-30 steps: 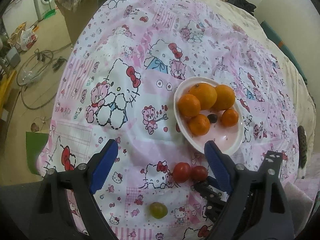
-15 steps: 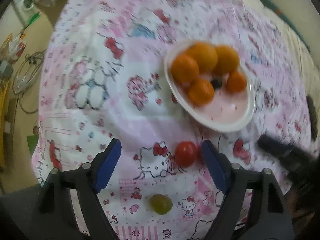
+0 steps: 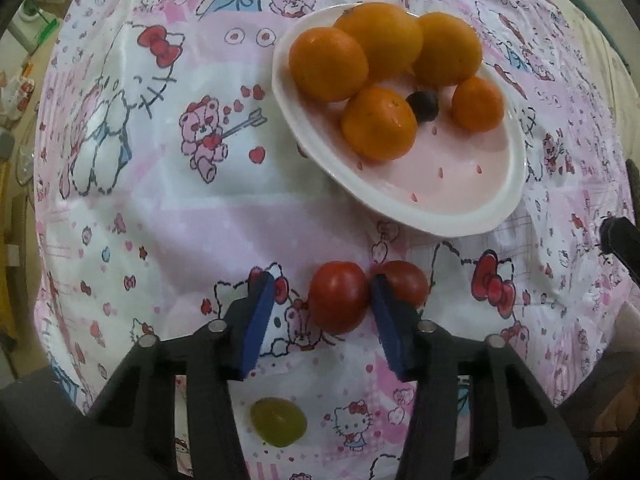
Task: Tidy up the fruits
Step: 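Grasp a black grape with the right tool while the left tool grasps a red tomato, then carry the black grape and red tomato over the white plate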
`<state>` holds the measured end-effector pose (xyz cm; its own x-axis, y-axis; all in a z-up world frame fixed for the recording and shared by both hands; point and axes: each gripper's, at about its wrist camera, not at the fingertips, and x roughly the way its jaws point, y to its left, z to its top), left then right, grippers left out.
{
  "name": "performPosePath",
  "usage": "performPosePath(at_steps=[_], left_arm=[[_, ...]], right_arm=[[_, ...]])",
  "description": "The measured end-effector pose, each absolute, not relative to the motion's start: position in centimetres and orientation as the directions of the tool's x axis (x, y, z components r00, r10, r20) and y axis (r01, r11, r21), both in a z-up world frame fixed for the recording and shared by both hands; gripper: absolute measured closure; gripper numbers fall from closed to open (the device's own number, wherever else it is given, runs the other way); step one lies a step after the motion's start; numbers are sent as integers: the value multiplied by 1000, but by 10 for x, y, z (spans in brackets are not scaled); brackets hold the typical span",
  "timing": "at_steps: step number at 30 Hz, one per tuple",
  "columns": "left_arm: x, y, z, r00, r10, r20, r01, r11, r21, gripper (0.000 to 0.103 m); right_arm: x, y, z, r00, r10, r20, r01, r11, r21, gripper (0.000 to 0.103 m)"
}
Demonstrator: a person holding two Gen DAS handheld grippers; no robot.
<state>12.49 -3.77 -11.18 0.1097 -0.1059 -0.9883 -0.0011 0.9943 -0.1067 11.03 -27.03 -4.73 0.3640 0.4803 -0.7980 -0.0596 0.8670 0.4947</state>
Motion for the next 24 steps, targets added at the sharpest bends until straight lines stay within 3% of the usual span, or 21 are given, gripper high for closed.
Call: performPosePath(at_steps=[7, 9, 24], left_arm=[[122, -49, -114, 95, -73, -993, 35, 997, -70, 64], [119, -53, -113, 85, -111, -990, 50, 993, -107, 77], [111, -19, -71, 238, -173, -956, -13, 983, -181, 78]], right_arm=[[112, -277, -48, 371, 477, -797, -37, 865, 500, 77], [112, -276, -48, 370, 475, -799, -38, 867, 498, 77], [114, -270, -47, 372, 472, -799, -48, 870, 491, 77]])
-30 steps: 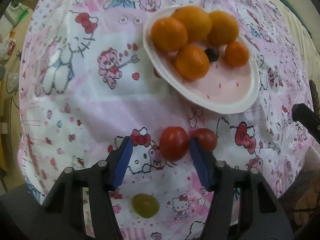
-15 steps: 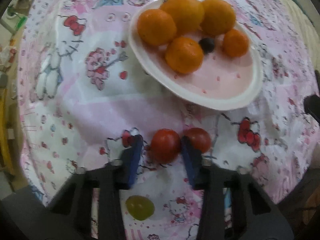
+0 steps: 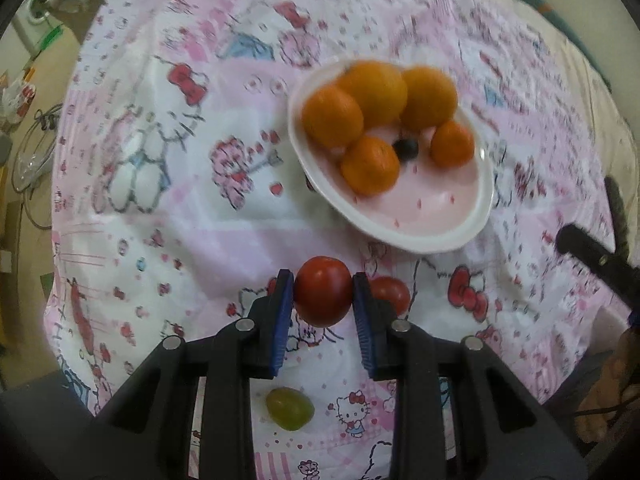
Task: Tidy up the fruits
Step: 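Carry the black grape and red tomato over the white plate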
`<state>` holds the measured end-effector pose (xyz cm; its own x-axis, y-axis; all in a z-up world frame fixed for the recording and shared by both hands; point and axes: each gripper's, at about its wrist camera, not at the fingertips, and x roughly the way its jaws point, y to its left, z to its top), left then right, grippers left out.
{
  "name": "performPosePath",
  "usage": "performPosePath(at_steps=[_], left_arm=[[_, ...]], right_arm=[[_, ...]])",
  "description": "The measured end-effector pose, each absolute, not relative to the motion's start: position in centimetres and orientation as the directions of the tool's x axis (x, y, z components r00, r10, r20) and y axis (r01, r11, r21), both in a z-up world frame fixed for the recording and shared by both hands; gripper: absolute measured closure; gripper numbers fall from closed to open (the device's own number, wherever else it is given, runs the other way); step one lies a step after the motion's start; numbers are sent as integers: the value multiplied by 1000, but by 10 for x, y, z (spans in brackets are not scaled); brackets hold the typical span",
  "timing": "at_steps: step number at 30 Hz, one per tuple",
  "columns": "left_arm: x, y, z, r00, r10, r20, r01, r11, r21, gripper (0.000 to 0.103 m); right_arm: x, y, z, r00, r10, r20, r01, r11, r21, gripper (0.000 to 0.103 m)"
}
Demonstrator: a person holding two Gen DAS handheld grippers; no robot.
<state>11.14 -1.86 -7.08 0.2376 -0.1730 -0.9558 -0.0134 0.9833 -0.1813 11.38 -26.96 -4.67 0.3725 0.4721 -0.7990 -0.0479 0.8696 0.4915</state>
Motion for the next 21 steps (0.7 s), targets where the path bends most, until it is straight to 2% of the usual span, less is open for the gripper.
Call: performPosePath(at_steps=[11, 17, 21], left_arm=[[132, -6, -5, 446, -234, -864, 19, 968, -252, 78], [151, -13, 2, 444, -275, -853, 42, 957, -287, 77], [164, -21, -4, 426, -288, -858, 42, 953, -299, 77]], right_arm=[[132, -283, -18, 444, 525, -726, -72, 828, 555, 77], [159, -295, -32, 411, 635, -654, -25, 725, 688, 77], [171, -291, -41, 388, 631, -672, -14, 733, 680, 77]])
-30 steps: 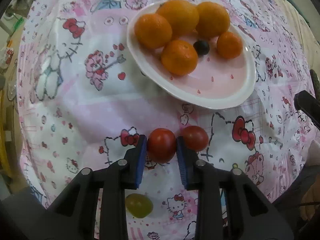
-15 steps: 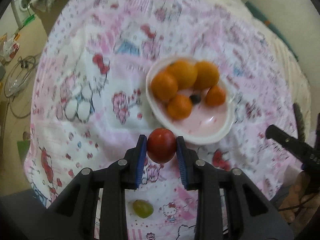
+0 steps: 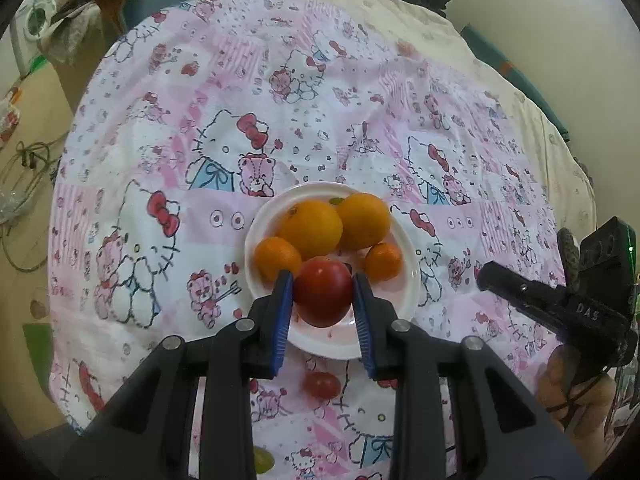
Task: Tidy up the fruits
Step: 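Carry the black grape and red tomato over the white plate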
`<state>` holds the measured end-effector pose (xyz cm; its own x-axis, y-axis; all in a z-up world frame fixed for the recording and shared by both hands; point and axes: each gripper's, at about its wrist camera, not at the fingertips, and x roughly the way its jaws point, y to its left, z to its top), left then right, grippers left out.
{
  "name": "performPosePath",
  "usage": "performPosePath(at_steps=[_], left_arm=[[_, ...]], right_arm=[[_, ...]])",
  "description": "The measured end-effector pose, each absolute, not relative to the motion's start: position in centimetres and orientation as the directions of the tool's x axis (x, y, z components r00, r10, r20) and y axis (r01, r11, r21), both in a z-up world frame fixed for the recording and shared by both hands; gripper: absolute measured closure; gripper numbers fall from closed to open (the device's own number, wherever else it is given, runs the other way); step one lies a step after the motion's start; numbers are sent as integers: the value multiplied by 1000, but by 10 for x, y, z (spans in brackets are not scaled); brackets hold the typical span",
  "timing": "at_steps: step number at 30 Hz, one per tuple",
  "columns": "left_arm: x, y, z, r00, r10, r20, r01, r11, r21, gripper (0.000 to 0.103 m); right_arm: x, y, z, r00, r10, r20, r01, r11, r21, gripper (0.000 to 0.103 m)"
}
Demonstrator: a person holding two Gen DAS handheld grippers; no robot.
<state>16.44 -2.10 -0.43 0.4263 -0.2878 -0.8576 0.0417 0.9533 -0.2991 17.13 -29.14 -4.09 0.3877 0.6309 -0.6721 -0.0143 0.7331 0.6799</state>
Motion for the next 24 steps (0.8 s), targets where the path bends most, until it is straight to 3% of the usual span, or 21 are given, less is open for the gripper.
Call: performPosePath(at_steps=[24], left_arm=[[214, -65, -64, 313, -274, -909, 59, 961, -269, 77]], right_arm=[[183, -249, -104, 226, 565, -794, -15, 817, 577, 76]])
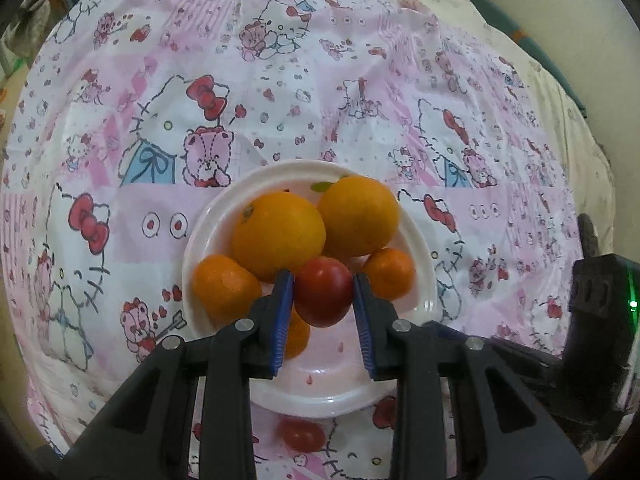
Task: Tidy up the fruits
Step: 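Carry the black grape and red tomato over the white plate, then open the right tool over the plate while the left tool releases the tomato onto it, then withdraw both tools from the plate toward the remaining fruit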
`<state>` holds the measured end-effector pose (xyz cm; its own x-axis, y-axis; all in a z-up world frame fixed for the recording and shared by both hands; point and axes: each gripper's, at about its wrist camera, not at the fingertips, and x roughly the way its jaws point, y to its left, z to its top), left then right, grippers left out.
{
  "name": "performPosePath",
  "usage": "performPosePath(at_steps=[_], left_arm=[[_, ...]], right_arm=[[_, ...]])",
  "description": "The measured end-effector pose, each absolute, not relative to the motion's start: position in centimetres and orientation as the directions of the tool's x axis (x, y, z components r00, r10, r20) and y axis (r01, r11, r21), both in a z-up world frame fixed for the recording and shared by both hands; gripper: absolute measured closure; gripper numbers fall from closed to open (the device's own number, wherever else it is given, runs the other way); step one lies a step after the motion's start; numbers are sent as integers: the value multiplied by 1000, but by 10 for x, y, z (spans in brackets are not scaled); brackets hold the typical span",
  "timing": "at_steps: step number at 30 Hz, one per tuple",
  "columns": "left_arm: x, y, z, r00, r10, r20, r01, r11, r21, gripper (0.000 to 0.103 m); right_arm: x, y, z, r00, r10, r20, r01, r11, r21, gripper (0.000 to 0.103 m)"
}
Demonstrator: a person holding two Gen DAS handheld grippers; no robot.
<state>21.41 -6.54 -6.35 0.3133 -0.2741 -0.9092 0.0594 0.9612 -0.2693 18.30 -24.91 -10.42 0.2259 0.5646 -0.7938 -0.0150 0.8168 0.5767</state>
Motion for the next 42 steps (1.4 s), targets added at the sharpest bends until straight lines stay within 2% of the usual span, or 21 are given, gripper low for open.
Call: performPosePath(at_steps=[15, 21, 22, 23, 24, 26, 31, 32, 33, 34, 35, 36, 41, 42], left_arm=[[219, -64, -68, 301, -272, -914, 33, 961, -275, 76], [218, -65, -68, 297, -273, -915, 40, 961, -274, 76], [218, -66, -68, 295, -273, -916, 46, 961, -271, 76], [218, -67, -68, 296, -271, -916, 50, 962, -269, 76], [217, -68, -67, 297, -270, -916, 54, 962, -266, 76], [216, -70, -67, 301, -263, -917, 62, 965, -256, 75], [214, -75, -69, 289, -252, -924, 82, 968, -238, 75], [213, -76, -68, 288, -251, -924, 87, 968, -235, 70], [211, -76, -66, 294, -251, -922, 91, 968, -235, 55], [210, -76, -64, 309, -249, -918, 95, 968, -231, 47], [208, -76, -61, 328, -243, -913, 99, 970, -223, 35], [206, -76, -58, 346, -233, -909, 106, 972, -209, 29], [199, -69, -48, 367, -229, -901, 113, 973, -202, 27], [195, -65, -44, 381, -224, -897, 107, 974, -197, 25]], right_arm=[[183, -255, -101, 237, 577, -781, 11, 803, 596, 74], [174, -267, -94, 271, 520, -810, 24, 838, 546, 73], [173, -268, -92, 278, 512, -812, 23, 842, 539, 71], [171, -270, -90, 287, 509, -811, 23, 843, 537, 64], [169, -273, -87, 299, 509, -807, 27, 841, 541, 52], [168, -278, -83, 322, 508, -799, 36, 837, 546, 34], [166, -287, -76, 355, 495, -793, 55, 836, 546, 33], [166, -288, -76, 358, 494, -792, 57, 835, 547, 33], [167, -291, -74, 366, 492, -790, 64, 834, 548, 33], [168, -292, -73, 374, 490, -787, 68, 832, 551, 33], [168, -293, -71, 379, 491, -785, 70, 830, 553, 33], [169, -294, -70, 384, 494, -781, 71, 827, 558, 33], [168, -292, -65, 386, 501, -774, 72, 820, 567, 33], [167, -292, -64, 386, 505, -772, 73, 818, 571, 30]])
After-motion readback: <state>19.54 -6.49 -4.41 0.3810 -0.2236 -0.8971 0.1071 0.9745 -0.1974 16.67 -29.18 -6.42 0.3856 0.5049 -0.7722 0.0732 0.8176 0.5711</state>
